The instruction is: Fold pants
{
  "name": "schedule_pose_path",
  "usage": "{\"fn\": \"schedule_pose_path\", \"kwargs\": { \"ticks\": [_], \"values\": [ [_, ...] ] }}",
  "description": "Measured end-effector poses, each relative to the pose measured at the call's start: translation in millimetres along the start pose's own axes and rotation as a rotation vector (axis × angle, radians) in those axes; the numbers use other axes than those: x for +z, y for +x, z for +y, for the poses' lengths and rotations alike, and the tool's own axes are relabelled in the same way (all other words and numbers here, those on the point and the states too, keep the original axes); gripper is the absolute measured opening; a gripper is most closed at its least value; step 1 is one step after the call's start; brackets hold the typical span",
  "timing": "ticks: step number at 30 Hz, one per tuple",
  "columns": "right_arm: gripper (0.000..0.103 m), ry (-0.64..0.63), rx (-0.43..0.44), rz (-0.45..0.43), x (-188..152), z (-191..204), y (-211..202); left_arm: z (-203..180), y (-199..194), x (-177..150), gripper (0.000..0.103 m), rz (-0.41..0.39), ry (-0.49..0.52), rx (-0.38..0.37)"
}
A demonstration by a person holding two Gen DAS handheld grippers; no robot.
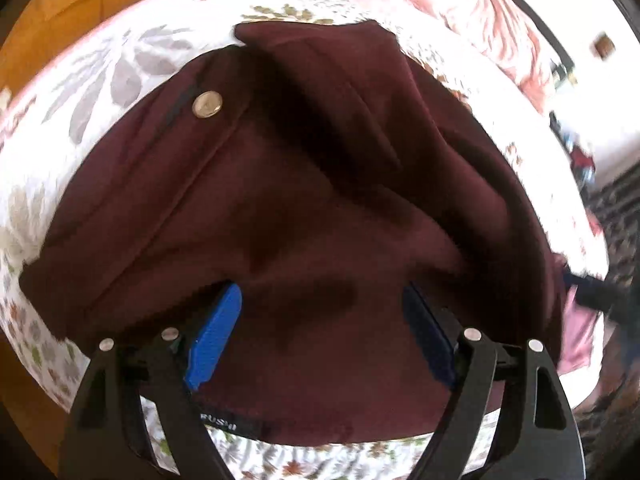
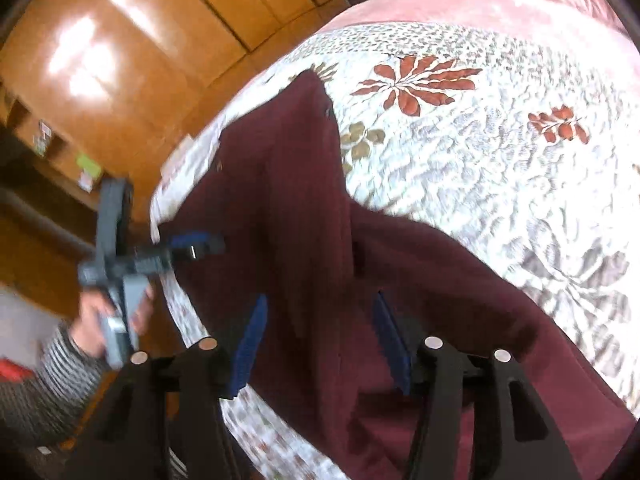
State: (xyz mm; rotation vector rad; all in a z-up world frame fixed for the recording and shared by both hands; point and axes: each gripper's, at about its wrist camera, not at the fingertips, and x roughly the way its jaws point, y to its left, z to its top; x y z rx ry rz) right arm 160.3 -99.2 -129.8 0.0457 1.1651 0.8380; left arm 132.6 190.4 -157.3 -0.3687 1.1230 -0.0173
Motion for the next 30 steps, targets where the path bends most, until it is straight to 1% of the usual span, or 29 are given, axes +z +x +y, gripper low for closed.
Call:
{"fn": "schedule_pose_path", "kwargs": {
  "ticks": [2, 4, 8, 9, 11, 13, 15, 16, 17, 19, 20, 22, 23, 26, 29, 30],
  "values": [
    [0.056, 0.03, 0.023, 0.001, 13, -3, 8, -7, 1, -3, 0.086, -0.009, 0.056, 0.013],
    [0.056, 0.056, 0.043, 0.01, 25, -5, 18, -9, 2, -6, 0.086, -0.027, 0.074, 0.012],
    [0.057, 0.08, 0.038, 0.014, 52, -9, 34, -9, -4, -10, 0.085, -0.042, 0.105, 0.001],
    [0.06, 0.09, 0.041, 0.012, 63, -11, 39, -6, -8, -10, 0.083, -0.048, 0.095, -0.01],
    [0.065, 0.114, 0.048, 0.022, 82, -14, 50, 10, -13, -12, 0.07, -0.046, 0.053, -0.025],
    [0.065, 0.14, 0.053, 0.046, 97, -19, 63, 25, -14, -8, 0.064, -0.032, 0.006, -0.046],
    [0.068, 0.141, 0.035, 0.081, 109, -22, 79, 34, -15, -6, 0.064, -0.018, -0.029, -0.082],
    [0.07, 0.146, 0.022, 0.095, 115, -24, 88, 35, -14, -6, 0.064, -0.009, -0.025, -0.086],
    [0.072, 0.156, 0.027, 0.106, 117, -25, 94, 36, -14, -6, 0.064, -0.003, -0.017, -0.087],
    [0.072, 0.218, 0.091, 0.131, 123, -32, 110, 40, -12, -6, 0.064, 0.001, -0.023, -0.098],
    [0.068, 0.24, 0.121, 0.141, 125, -33, 117, 42, -12, -7, 0.064, 0.0, -0.03, -0.106],
    [0.037, 0.235, 0.169, 0.155, 129, -29, 124, 44, -11, -3, 0.064, -0.002, -0.04, -0.125],
    [0.019, 0.222, 0.177, 0.152, 131, -25, 125, 44, -11, -4, 0.064, -0.004, -0.036, -0.128],
    [0.015, 0.097, 0.14, 0.095, 139, 0, 112, 41, -8, -4, 0.066, -0.009, -0.007, -0.117],
    [0.015, -0.041, 0.162, 0.003, 138, 40, 83, 32, -11, -7, 0.072, -0.018, 0.011, -0.115],
    [0.015, -0.088, 0.169, -0.014, 134, 53, 77, 31, -13, -8, 0.073, -0.023, 0.009, -0.118]
  ]
}}
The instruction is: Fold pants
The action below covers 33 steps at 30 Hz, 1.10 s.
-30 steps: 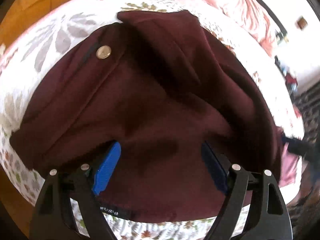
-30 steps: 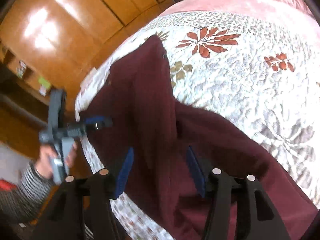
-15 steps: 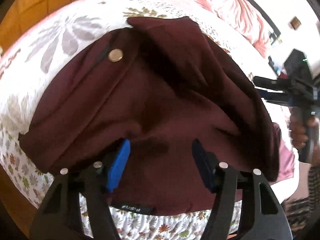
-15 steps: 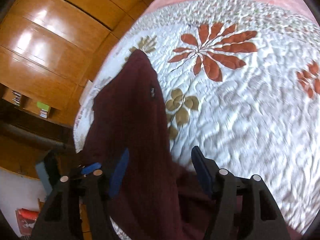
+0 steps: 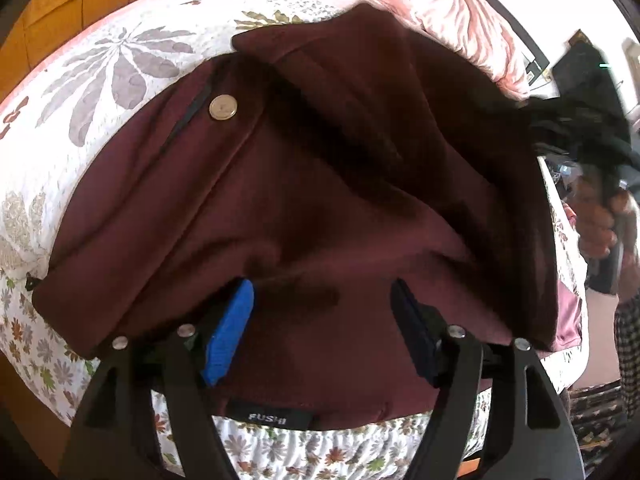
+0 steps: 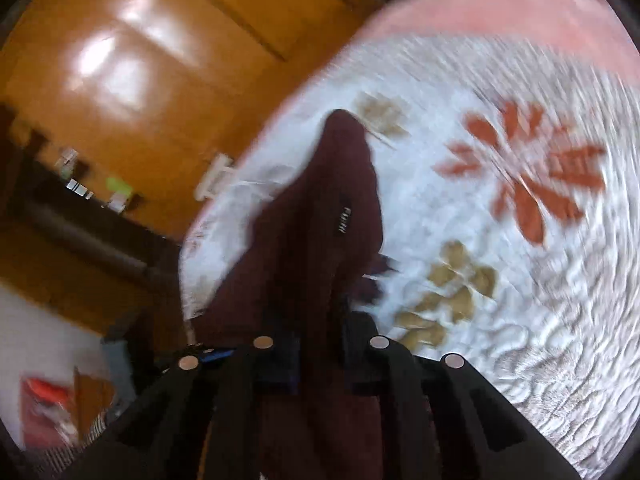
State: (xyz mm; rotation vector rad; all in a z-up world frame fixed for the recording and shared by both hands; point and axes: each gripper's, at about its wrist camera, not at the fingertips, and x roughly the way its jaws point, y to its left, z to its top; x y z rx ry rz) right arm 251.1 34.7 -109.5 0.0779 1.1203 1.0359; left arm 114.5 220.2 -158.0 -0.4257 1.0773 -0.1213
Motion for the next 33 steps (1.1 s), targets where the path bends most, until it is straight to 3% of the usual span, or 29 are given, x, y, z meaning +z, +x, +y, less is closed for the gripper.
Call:
{"fn": "schedule_pose_path", "kwargs": {
  "ticks": [5, 8, 11, 14, 18, 20, 21, 22, 25, 26, 28, 30, 33],
  "values": [
    [0.015, -0.262, 0.012, 0.028, -41, 78, 7, 17, -48, -10, 0.085, -0.088, -0.098, -0.04],
    [0.015, -0.326, -0.017, 0.062, -66, 97, 25, 29, -75, -17, 0.089, -0.123, -0.181, -0.159],
    [0.015, -0.305, -0.007, 0.101, -88, 101, 48, 34, -71, -15, 0.09, -0.097, -0.248, -0.276],
    [0.016, -0.303, -0.027, 0.141, -102, 102, 66, 37, -55, -12, 0.09, -0.074, -0.308, -0.304],
    [0.016, -0.306, -0.046, 0.167, -114, 104, 78, 41, -42, -8, 0.09, -0.068, -0.382, -0.264],
    [0.016, -0.31, -0.052, 0.169, -117, 103, 78, 49, -34, -11, 0.061, -0.062, -0.432, -0.219],
    [0.016, -0.307, -0.052, 0.165, -117, 101, 76, 50, -31, -12, 0.053, -0.056, -0.445, -0.216],
    [0.017, -0.297, -0.043, 0.16, -117, 99, 73, 53, -27, -12, 0.033, -0.04, -0.455, -0.199],
    [0.039, -0.291, -0.041, 0.161, -121, 103, 65, 59, -32, -17, 0.02, -0.072, -0.452, -0.185],
    [0.052, -0.292, -0.033, 0.157, -123, 104, 60, 61, -36, -21, 0.015, -0.089, -0.447, -0.182],
    [0.054, -0.292, -0.039, 0.136, -128, 105, 47, 58, -44, -24, 0.013, -0.141, -0.439, -0.184],
    [0.069, -0.238, -0.04, 0.099, -137, 97, 23, 59, -55, -24, 0.012, -0.176, -0.414, -0.176],
    [0.071, -0.169, -0.037, 0.024, -153, 82, -22, 46, -76, -25, 0.012, -0.23, -0.349, -0.164]
  ]
}}
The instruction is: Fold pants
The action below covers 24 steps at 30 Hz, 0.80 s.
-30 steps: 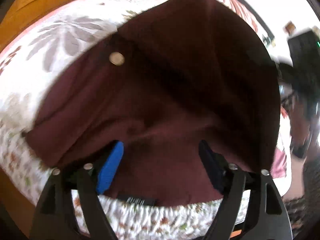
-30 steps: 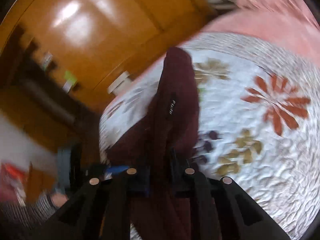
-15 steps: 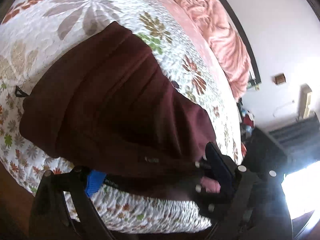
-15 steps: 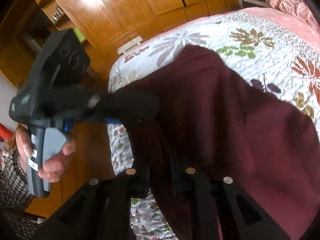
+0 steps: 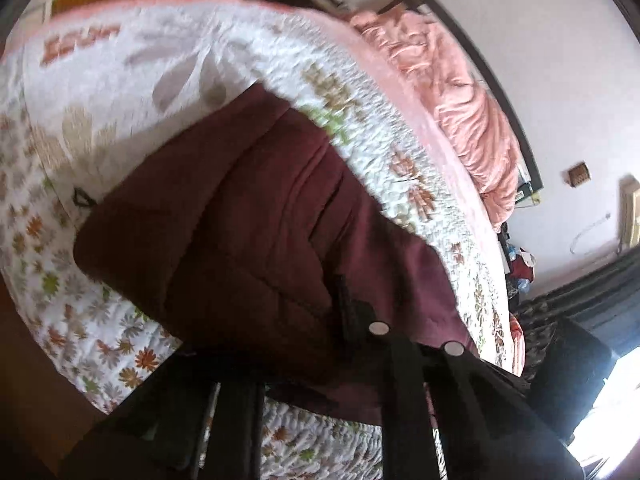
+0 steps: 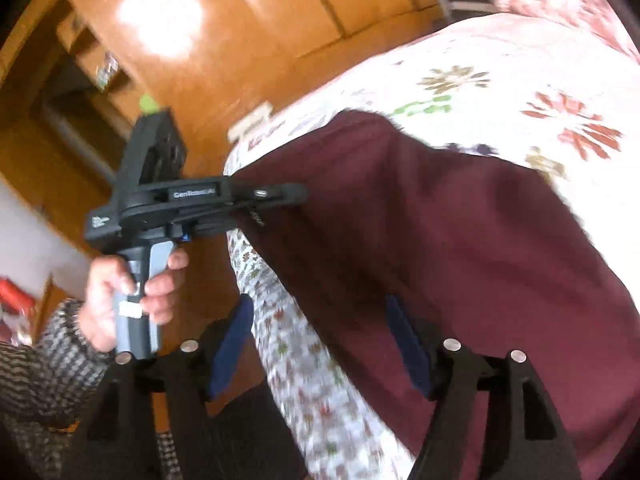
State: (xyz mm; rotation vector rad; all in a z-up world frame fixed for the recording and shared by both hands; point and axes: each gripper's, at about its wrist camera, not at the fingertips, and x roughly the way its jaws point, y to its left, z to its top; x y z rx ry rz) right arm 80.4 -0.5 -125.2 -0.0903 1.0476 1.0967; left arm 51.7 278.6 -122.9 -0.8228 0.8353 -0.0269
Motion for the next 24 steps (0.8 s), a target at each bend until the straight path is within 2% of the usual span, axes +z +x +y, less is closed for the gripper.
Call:
{"fn": "schedule_pose_path", "kwargs": {
  "ticks": [3, 5, 7, 8, 11, 13, 15, 16, 17, 20, 22, 24],
  "values": [
    [0.073, 0.078, -0.05, -0.07, -33, -17, -51, -13, -19, -4, 0.011, -0.034, 0.034, -0.023],
    [0.074, 0.161, -0.114, -0.107, -64, -36, -84, -9, -14, -9, 0.011, -0.01, 0.058, 0.035],
    [0.074, 0.249, -0.186, -0.118, -93, -56, -104, 8, 9, -14, 0.012, 0.056, 0.054, 0.124],
    [0.075, 0.295, -0.213, -0.117, -107, -66, -114, 19, 23, -17, 0.012, 0.086, 0.034, 0.138],
    [0.075, 0.45, -0.251, -0.142, -145, -93, -136, 26, 21, -12, 0.015, 0.061, 0.028, 0.116],
    [0.075, 0.526, -0.229, -0.174, -161, -103, -146, 16, 14, -8, 0.022, 0.056, 0.03, 0.13],
    [0.075, 0.589, -0.176, -0.21, -177, -109, -154, 4, 7, -11, 0.044, 0.064, 0.03, 0.112],
    [0.075, 0.611, -0.147, -0.222, -183, -110, -157, 0, 6, -14, 0.062, 0.069, 0.028, 0.093],
    [0.075, 0.638, -0.118, -0.238, -189, -112, -160, -7, 6, -17, 0.069, 0.075, 0.026, 0.073],
    [0.076, 0.713, -0.004, -0.264, -199, -117, -157, -24, 22, -26, 0.074, 0.092, 0.045, 0.097],
    [0.078, 0.755, 0.005, -0.272, -206, -124, -157, -28, 32, -28, 0.074, 0.092, 0.025, 0.103],
    [0.08, 0.819, -0.005, -0.272, -214, -134, -155, -28, 38, -28, 0.067, 0.087, 0.015, 0.109]
  ]
}}
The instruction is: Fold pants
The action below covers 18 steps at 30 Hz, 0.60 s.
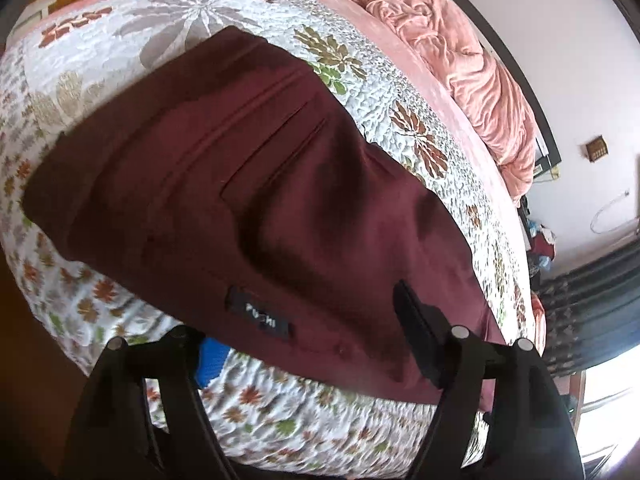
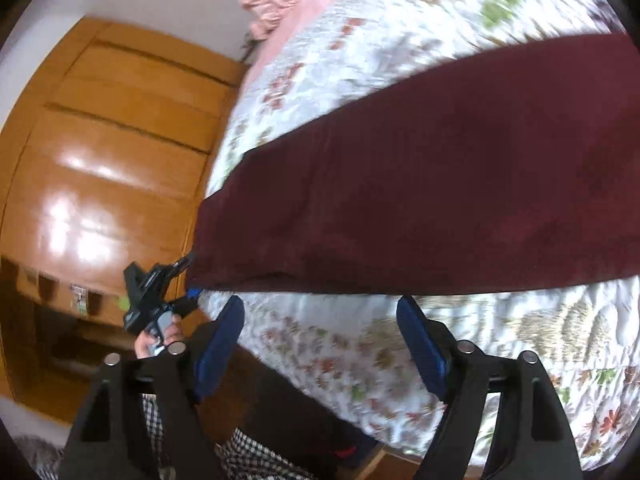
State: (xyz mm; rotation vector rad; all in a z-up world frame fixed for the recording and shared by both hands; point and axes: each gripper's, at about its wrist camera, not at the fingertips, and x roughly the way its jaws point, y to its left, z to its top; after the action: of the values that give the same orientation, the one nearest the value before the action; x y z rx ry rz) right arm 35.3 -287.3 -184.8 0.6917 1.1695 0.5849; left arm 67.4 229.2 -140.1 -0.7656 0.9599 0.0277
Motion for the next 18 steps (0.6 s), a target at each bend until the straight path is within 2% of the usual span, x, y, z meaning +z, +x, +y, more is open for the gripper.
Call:
{"fn": "schedule_pose_path", "kwargs": {
  "ticks": [2, 4, 5, 6, 7, 8, 11, 12, 16, 18],
  "values": [
    [0.079, 0.088, 0.025, -0.02, 3, -16, 0, 4, 5, 3, 0.042, -0.009, -0.002, 0.048],
    [0.078, 0.142, 0.061, -0.042, 10, -26, 3, 15, 8, 4, 0.028, -0.005, -0.023, 0.074],
    [0.073, 0.142, 0.055, -0.05, 13, -26, 4, 18, 8, 5, 0.024, 0.0, -0.03, 0.082],
    [0.054, 0.132, 0.028, -0.06, 15, -25, 2, 19, 9, 7, 0.023, 0.0, -0.033, 0.079],
    [0.041, 0.104, -0.041, -0.068, 18, -21, 1, 19, 8, 8, 0.022, -0.001, -0.027, 0.079],
    [0.021, 0.067, -0.092, -0.072, 19, -17, -1, 19, 5, 8, 0.02, -0.003, -0.021, 0.078],
    [0.012, 0.041, -0.083, -0.073, 14, -13, -9, 14, -4, 10, 0.019, -0.02, 0.011, 0.07],
    [0.011, 0.019, -0.11, -0.066, 11, -10, -12, 14, -6, 10, 0.019, -0.013, 0.026, 0.076],
    [0.01, -0.001, -0.185, -0.014, 7, -20, 5, 16, 8, 4, 0.02, 0.033, 0.094, 0.135],
    [0.011, 0.001, -0.174, -0.019, 9, -21, 8, 13, 9, 3, 0.022, 0.023, 0.126, 0.152]
  ]
}}
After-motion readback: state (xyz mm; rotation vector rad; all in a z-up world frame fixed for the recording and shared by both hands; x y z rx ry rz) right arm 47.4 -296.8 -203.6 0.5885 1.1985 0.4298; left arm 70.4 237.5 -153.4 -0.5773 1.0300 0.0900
